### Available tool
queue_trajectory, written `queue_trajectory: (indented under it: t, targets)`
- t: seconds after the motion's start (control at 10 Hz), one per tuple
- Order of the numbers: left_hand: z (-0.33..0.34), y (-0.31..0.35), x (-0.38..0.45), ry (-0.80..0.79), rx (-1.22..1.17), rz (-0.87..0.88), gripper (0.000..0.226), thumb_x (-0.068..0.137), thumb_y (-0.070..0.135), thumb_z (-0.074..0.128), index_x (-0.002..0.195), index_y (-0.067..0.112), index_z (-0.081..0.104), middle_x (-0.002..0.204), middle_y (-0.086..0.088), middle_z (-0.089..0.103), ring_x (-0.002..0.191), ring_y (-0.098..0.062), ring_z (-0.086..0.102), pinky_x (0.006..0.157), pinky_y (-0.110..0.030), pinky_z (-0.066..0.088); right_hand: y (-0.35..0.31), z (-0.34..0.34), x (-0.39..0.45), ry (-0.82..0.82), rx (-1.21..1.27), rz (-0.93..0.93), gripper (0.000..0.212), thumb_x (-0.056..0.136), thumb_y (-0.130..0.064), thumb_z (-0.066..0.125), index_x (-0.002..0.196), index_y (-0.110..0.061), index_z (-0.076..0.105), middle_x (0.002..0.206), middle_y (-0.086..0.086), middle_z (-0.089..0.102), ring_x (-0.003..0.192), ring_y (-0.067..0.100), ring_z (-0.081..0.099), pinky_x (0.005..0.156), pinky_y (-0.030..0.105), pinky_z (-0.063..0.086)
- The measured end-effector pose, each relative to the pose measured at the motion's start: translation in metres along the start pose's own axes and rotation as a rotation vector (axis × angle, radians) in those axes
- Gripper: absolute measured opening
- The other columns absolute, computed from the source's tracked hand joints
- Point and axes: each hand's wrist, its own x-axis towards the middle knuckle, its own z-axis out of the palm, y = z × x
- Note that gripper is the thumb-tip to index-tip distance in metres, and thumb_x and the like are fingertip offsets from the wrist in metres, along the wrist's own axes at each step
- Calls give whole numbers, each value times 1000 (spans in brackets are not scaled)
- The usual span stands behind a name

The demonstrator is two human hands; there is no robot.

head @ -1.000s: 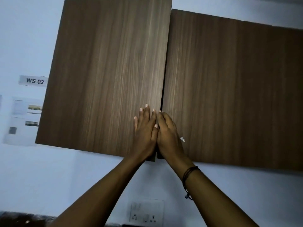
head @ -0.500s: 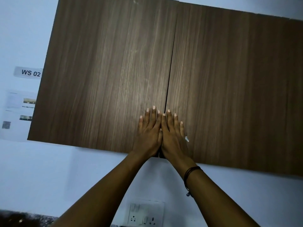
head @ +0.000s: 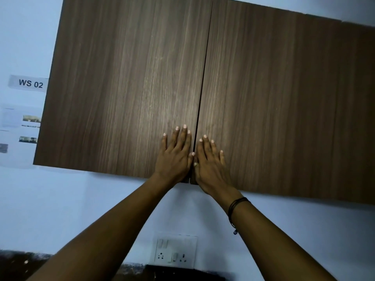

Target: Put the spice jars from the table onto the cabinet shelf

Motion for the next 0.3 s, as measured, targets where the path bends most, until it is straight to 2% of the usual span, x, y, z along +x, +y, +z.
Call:
queue_trajectory:
  t: [0.1,0.2,0.3]
  targets:
    - [-9,0,0,16,-5,-15,72,95,47,-2,157,11,-2,166,-13,-8,153,-28,-9,123,-52,-1,8,-14,-6,12,11,-20,68,102,-30,31,153,-13,-11,163,7,-16,149,23,-16,123,48,3]
    - [-20,1,3,43,-16,0,70,97,45,4,157,9,1,166,-14,-5,153,-29,-7,123,-52,2,5,-40,-9,84,86,-67,69,101,-30,34,155,-14,-7,163,4,-15,147,17,-18,123,48,6]
    - [-29,3,13,123,-16,6,68,99,44,12,157,8,3,166,-15,-3,153,-29,-5,124,-52,2,2,-82,-13,317,182,-137,68,101,-39,33,156,-19,-2,164,-3,-9,150,13,-12,124,39,4]
